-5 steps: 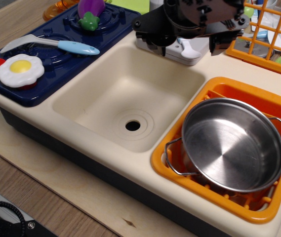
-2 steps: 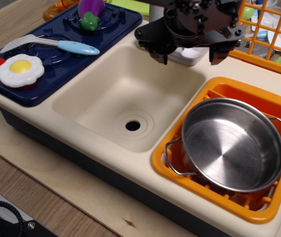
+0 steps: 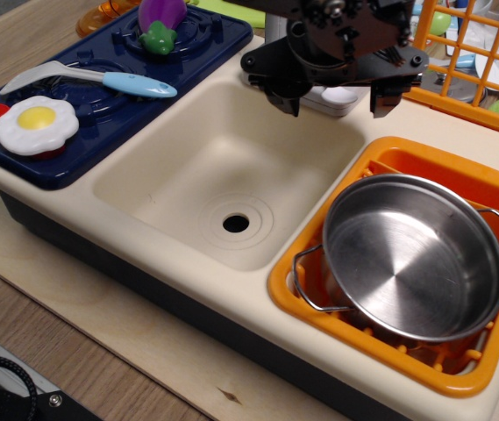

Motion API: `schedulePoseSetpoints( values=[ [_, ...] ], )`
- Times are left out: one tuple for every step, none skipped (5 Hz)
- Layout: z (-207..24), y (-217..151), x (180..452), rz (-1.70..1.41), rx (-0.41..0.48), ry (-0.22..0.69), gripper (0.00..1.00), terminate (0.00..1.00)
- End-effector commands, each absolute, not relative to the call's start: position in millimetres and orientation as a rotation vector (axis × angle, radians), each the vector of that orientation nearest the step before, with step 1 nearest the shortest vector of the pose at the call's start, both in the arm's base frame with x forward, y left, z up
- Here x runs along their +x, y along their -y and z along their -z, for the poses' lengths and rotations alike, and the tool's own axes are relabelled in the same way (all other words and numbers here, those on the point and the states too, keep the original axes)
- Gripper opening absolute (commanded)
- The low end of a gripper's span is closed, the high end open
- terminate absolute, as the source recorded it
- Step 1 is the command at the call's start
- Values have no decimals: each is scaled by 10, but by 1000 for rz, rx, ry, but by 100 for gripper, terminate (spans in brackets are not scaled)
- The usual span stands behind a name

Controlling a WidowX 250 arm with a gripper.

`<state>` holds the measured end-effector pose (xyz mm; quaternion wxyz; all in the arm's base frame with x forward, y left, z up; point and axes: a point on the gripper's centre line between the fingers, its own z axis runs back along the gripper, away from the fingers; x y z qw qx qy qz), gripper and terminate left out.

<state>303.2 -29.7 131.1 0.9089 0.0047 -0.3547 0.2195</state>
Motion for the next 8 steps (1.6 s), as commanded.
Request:
schedulePoseSetpoints(
  values=[
    [-1417,235,3180,-428,-20,767,100,0],
    [-1394,193,3226,-419,-30,766,100,0],
    [-1392,196,3231,-432,-27,759,0,0],
    [-1392,244,3186,-449,-20,762,0,0],
    [-1454,357,3105,-494,0,754,0,0],
    [-1600,588,2950,-544,66,761,0,0],
    [-1753,744,2789,-593,126,770,0,0],
    [-1764,871,2513,-685,143,757,0,0]
  ],
)
